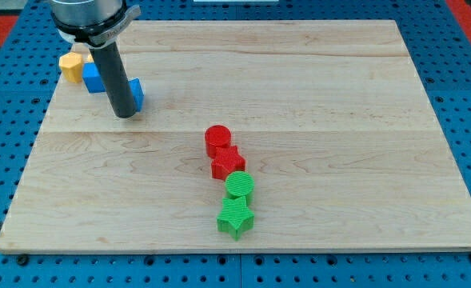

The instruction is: Push the green circle upwards of the board

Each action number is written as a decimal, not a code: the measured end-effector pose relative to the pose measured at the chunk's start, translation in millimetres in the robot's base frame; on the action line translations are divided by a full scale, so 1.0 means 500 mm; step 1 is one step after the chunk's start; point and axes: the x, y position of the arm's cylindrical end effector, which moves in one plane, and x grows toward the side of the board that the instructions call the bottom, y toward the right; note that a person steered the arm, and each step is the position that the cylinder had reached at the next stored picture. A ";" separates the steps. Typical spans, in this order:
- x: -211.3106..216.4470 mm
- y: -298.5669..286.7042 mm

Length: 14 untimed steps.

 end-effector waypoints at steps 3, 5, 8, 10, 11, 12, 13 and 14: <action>0.387 0.078; 0.382 0.375; 0.377 0.361; 0.298 0.525; 0.203 0.554; 0.376 0.599; 0.393 0.463; 0.285 0.441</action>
